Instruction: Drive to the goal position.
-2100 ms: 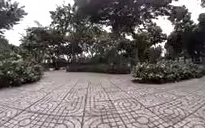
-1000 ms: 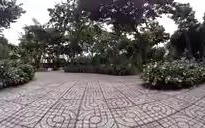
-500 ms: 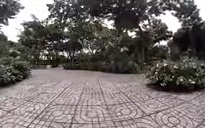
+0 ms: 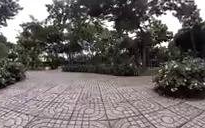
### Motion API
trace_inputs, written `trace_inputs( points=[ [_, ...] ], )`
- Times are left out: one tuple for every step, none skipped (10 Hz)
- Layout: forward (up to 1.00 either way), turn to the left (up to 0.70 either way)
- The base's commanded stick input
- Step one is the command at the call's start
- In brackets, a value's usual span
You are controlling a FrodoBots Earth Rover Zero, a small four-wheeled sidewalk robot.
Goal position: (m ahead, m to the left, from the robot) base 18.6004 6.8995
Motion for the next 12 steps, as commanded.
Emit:
trace_inputs(
  points=[
    [0.7,0.27],
    [0.7,0.27],
    [0.7,0.27],
    [0.7,0.0],
    [0.7,0.0],
    [0.7,0.0],
    [0.7,0.0],
    [0.7,0.0],
    [0.7,0.0],
    [0.7,0.0],
    [0.7,0.0],
    [0.7,0.0]
  ],
)
